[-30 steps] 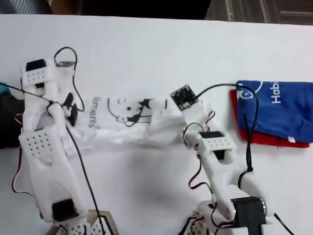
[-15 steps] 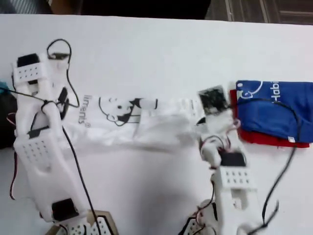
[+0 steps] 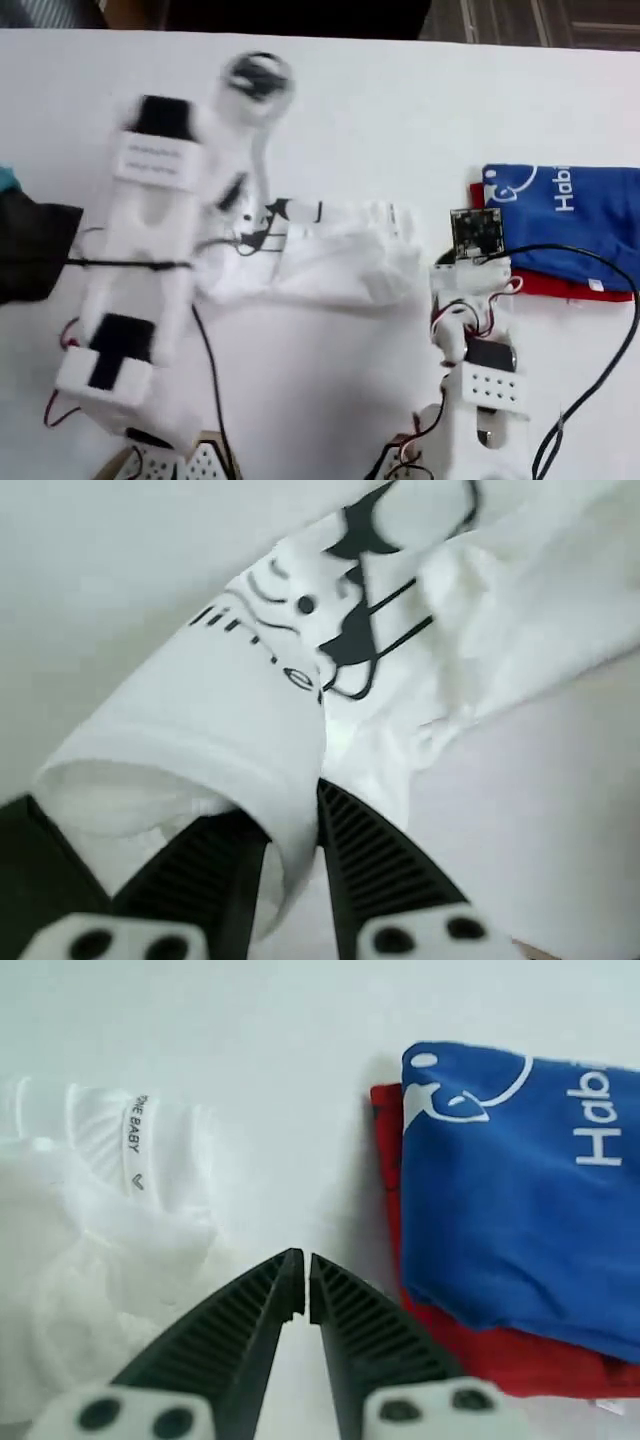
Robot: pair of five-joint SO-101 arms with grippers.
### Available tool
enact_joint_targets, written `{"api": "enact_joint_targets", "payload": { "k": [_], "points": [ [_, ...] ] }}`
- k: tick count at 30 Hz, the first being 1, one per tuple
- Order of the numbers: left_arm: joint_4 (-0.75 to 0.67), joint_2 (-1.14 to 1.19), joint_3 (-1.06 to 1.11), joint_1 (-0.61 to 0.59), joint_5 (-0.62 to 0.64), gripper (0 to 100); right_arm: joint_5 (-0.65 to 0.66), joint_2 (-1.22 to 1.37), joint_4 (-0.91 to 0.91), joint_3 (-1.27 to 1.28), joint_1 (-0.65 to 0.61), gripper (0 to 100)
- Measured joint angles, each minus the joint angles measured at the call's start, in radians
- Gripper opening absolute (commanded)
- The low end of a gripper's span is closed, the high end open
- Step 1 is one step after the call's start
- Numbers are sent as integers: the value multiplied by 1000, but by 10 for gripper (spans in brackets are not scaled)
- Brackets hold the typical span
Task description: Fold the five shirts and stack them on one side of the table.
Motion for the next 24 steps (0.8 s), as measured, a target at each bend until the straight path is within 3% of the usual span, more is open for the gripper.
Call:
{"api": "enact_joint_targets", "payload": {
  "k": [4,12,17,24],
  "points": [
    [-3,21,-100,147,0,24,-77,166,-12,-86,69,21],
    [-3,330,-471,264,0,24,-143,575,-12,-350,198,21],
    [-3,463,-595,358,0,24,-189,621,-2,-387,218,21],
    [-5,552,-609,454,0,24,-198,621,-2,-387,218,21]
  ]
}}
